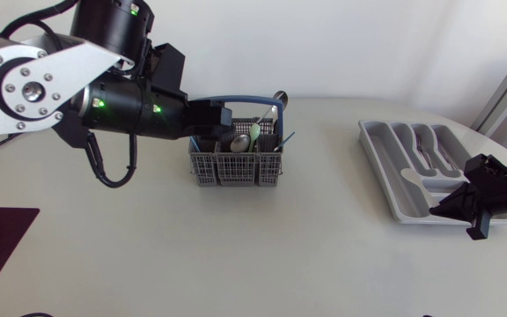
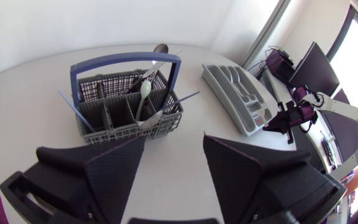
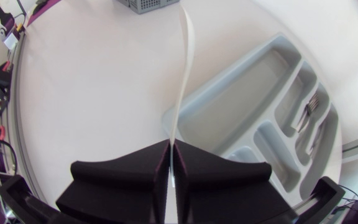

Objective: Sort the cutlery from the basket into the organizer compartments.

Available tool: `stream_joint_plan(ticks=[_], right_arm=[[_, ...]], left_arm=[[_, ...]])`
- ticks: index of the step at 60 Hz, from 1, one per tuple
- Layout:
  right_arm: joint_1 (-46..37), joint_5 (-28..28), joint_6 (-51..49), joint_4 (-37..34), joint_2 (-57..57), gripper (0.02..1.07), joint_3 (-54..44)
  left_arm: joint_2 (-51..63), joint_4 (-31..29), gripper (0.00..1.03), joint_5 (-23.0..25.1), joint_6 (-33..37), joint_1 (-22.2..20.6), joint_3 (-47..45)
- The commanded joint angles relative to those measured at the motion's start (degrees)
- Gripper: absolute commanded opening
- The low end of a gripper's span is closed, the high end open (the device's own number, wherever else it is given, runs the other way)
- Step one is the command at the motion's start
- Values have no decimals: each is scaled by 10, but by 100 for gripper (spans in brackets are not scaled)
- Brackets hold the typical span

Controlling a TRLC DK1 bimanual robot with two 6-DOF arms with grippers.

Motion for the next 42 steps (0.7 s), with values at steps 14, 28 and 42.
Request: stream_joint_plan(ticks=[14, 28, 42], right_arm=[[-63, 68, -133, 17, 81, 10, 76], [-86, 124, -200, 38, 115, 10, 126], [-102, 173, -247, 65, 154, 10, 158]], left_arm=[[-7, 2, 66, -5, 8, -15, -33], [-7, 3, 66, -5, 8, -17, -38], [-7, 3, 66, -9, 7, -29, -38]])
